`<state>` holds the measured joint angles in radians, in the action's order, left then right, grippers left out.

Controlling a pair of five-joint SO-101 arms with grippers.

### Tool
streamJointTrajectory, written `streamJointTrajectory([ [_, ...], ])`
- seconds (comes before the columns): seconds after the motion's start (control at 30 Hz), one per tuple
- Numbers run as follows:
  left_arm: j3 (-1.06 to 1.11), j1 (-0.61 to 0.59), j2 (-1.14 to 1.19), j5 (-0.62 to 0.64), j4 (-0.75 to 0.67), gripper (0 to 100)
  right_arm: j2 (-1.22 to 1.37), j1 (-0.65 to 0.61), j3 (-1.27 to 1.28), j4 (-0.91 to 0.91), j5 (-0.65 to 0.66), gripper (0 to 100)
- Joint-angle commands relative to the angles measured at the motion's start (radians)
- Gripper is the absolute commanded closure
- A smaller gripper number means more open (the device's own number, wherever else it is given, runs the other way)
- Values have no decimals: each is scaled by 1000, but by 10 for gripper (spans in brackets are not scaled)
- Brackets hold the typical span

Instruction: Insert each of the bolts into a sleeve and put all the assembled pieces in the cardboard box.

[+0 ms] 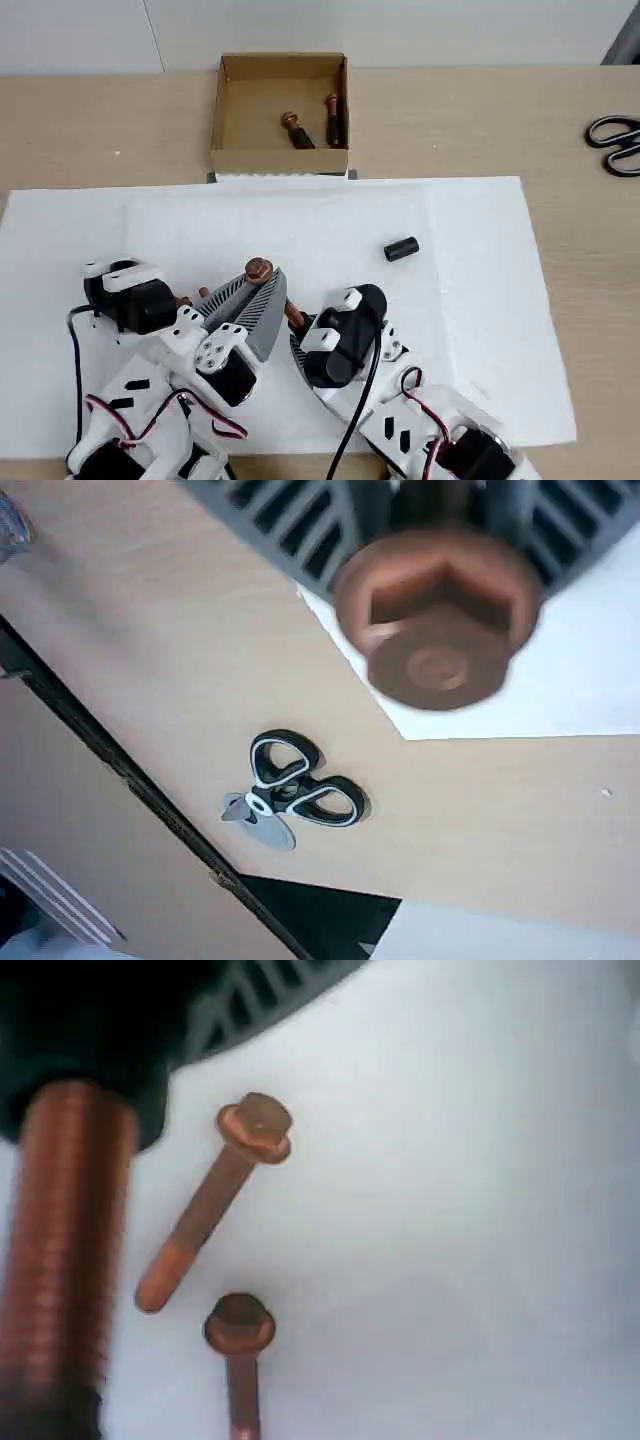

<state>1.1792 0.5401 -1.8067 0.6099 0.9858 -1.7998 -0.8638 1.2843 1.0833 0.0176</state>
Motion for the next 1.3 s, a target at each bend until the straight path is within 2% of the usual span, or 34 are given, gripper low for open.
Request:
streamJointTrajectory([
  [0.0,1,6,-6,-2,5,994,-8,13,-17,-31,12,995],
  [0.27,1,-74,-6,-63,5,994,-8,10,-17,-31,12,995],
  [0.47,2,-69,-6,-58,6,994,-8,10,-17,-31,12,995],
  [0.67,1,-3,-8,-57,2,994,-8,10,-17,-31,12,995],
  [1.27,-67,-11,-6,-86,-14,994,-8,8,37,-31,8,995],
])
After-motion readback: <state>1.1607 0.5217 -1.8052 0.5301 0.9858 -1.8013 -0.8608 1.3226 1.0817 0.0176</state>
